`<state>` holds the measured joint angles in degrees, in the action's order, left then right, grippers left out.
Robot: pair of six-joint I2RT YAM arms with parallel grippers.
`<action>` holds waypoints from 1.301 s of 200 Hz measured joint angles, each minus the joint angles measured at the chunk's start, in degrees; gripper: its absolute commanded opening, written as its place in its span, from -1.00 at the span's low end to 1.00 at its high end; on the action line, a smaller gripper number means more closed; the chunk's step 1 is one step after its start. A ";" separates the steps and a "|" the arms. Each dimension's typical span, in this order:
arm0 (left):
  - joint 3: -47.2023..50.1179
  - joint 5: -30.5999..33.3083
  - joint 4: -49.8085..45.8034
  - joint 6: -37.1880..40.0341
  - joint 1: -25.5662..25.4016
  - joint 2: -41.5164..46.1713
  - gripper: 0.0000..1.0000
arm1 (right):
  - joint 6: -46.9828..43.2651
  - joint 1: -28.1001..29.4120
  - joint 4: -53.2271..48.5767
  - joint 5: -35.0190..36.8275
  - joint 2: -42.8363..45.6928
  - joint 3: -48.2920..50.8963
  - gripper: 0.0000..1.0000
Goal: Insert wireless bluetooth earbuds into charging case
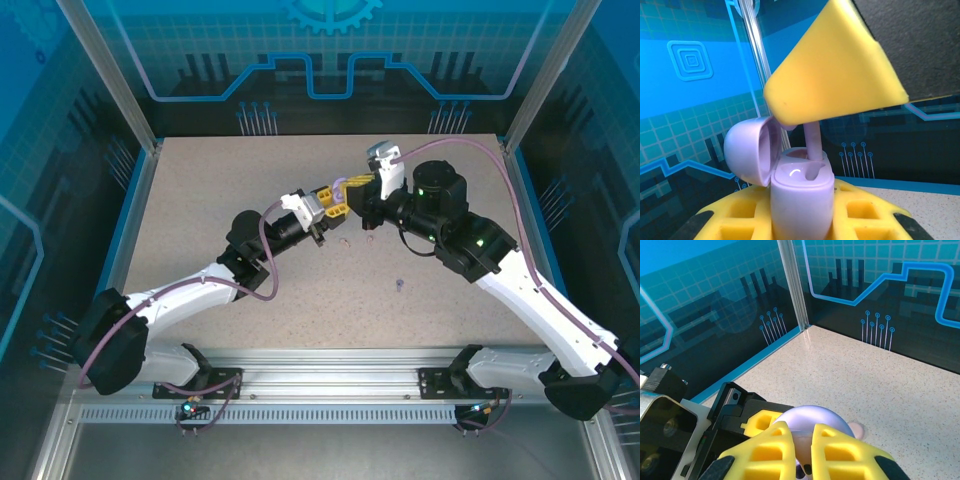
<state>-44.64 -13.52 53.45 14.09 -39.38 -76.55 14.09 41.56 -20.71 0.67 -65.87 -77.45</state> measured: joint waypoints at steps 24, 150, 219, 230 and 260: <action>0.00 -0.04 0.00 -0.02 -0.02 0.00 -1.00 | 0.00 -0.11 -0.02 -0.70 0.00 0.00 -0.78; 0.00 -0.28 0.42 -0.02 -0.33 0.00 -1.00 | 0.02 -0.35 -0.17 -1.25 0.94 0.00 -0.82; 0.00 -0.28 0.42 0.00 -0.35 0.00 -1.00 | 0.66 -0.35 -0.17 -2.47 0.92 0.02 -0.83; 0.00 -0.31 0.42 -0.02 -0.39 0.00 -1.00 | 0.68 -0.35 -0.17 -2.49 0.92 0.17 -0.83; 0.00 -0.31 0.35 -0.02 -0.52 0.00 -1.00 | 0.68 -0.35 0.04 -2.64 0.83 0.61 -0.84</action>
<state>-44.64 -13.82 53.80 14.06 -39.90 -76.55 14.76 41.21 -20.67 -1.98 -65.04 -76.84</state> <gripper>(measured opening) 0.214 0.084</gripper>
